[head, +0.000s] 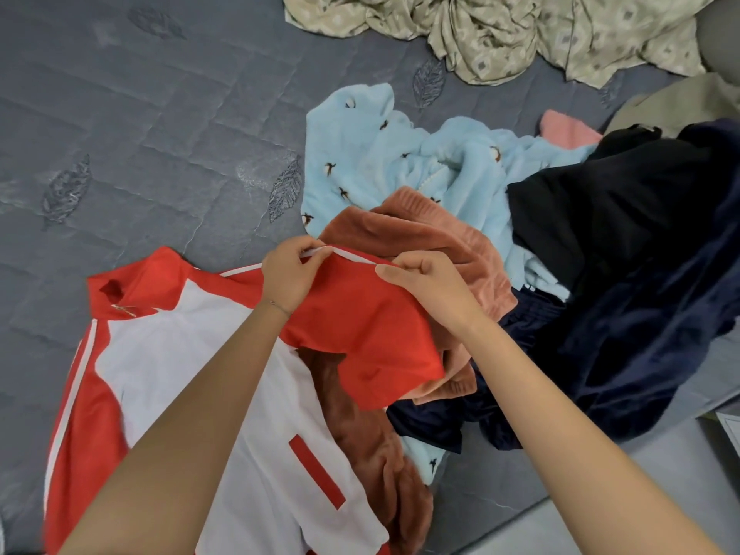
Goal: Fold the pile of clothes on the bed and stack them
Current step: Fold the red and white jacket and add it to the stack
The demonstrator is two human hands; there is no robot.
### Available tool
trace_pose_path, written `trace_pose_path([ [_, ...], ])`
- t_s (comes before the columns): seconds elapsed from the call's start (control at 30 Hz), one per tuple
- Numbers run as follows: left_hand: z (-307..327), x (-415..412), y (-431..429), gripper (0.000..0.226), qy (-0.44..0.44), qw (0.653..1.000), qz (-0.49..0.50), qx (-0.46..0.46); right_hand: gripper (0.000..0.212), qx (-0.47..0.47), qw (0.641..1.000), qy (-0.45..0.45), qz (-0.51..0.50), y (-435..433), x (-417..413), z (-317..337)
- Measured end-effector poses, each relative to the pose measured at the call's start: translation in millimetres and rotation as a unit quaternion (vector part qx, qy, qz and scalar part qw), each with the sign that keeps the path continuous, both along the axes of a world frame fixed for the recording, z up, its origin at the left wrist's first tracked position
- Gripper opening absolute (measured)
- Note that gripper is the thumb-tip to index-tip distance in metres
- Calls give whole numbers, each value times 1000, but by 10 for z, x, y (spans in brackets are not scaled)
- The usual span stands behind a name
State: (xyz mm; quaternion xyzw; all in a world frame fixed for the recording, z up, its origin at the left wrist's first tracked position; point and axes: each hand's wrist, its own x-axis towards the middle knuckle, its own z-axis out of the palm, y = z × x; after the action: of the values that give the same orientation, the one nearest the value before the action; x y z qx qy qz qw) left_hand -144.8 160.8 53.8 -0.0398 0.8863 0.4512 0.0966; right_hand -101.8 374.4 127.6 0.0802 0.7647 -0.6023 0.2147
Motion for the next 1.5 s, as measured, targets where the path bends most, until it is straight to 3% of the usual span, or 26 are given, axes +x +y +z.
trace_pose_path([
  [0.13,316,-4,255,12,-67,980,-160,93,26,17,1000,-3,-23,93,22,8],
  [0.23,409,15,399,17,-71,969,-209,114,26,40,999,-15,-22,139,30,-29],
  [0.4,350,-14,429,17,-50,974,-163,147,48,56,998,-14,-31,177,46,42],
  [0.77,300,13,557,26,12,986,-99,135,46,155,986,57,-8,382,20,183],
  [0.93,330,-9,603,30,32,990,-60,125,41,190,978,70,-45,417,19,278],
  [1.07,360,-25,651,26,53,990,-74,110,49,176,974,71,-126,453,29,282],
  [1.27,338,-48,667,14,70,991,-58,97,50,230,963,100,-97,566,-8,284],
  [1.33,345,-69,692,15,80,991,-46,101,42,235,960,119,-92,592,-15,303],
  [1.43,332,-126,696,14,94,989,5,114,15,244,955,137,-100,661,-38,330],
  [1.5,305,-181,665,14,92,989,36,112,13,229,958,123,-119,750,-62,334],
])
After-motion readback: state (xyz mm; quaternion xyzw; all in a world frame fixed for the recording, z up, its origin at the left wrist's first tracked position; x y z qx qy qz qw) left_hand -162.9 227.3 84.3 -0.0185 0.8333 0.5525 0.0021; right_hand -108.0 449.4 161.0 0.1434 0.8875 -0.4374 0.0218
